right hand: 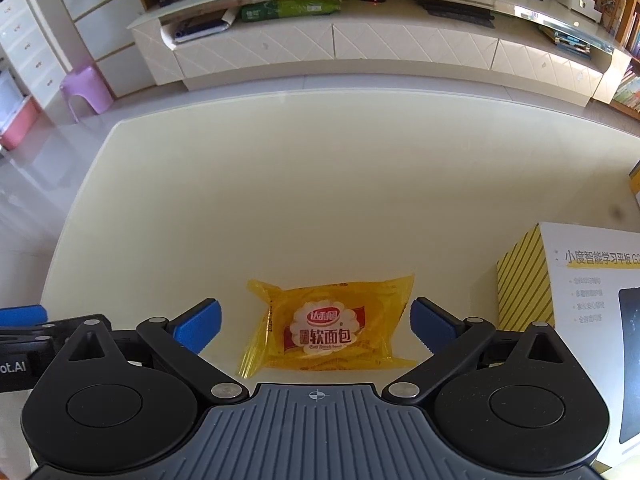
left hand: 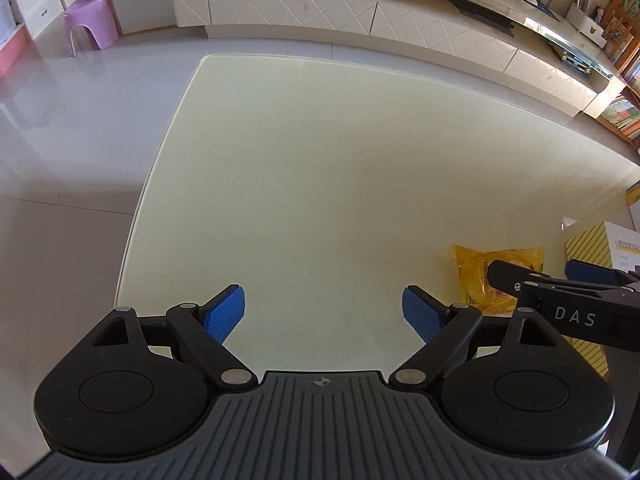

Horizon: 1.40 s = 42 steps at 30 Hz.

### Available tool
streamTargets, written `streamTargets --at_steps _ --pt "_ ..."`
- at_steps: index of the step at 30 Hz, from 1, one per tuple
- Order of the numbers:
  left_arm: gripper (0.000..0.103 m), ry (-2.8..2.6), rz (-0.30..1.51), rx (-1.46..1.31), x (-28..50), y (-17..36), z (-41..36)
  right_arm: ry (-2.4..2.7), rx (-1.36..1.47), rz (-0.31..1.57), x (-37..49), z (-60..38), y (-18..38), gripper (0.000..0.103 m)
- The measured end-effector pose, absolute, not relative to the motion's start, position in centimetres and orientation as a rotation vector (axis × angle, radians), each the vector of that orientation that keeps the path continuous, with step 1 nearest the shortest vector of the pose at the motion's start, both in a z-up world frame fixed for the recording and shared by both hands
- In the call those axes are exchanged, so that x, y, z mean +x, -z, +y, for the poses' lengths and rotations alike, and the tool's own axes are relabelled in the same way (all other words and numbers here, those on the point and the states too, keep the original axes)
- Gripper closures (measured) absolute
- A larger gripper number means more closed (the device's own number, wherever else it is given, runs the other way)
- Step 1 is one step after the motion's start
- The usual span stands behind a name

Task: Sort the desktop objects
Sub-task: 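Close the right gripper on the second yellow bread packet, then lift the second packet with the right gripper over the white box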

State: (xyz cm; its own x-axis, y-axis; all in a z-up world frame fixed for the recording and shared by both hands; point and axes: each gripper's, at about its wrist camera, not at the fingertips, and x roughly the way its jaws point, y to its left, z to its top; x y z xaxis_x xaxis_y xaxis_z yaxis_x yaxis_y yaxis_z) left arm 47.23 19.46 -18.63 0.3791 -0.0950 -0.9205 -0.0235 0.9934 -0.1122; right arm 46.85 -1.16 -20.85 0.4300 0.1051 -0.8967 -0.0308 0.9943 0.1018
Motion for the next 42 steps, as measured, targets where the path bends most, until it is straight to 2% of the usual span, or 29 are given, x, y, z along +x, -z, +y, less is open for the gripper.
streamTargets --at_steps 19,30,42 --pt "0.000 0.132 1.161 -0.054 47.3 19.6 18.1 -0.095 -0.023 1.167 48.0 -0.2 24.2 0.001" --pt "0.000 0.138 1.158 -0.077 47.1 19.2 18.4 -0.117 -0.047 1.178 48.0 -0.4 23.9 0.020" --pt "0.000 0.142 1.160 -0.093 46.8 19.0 18.6 -0.102 -0.075 1.144 47.2 0.1 23.9 0.027"
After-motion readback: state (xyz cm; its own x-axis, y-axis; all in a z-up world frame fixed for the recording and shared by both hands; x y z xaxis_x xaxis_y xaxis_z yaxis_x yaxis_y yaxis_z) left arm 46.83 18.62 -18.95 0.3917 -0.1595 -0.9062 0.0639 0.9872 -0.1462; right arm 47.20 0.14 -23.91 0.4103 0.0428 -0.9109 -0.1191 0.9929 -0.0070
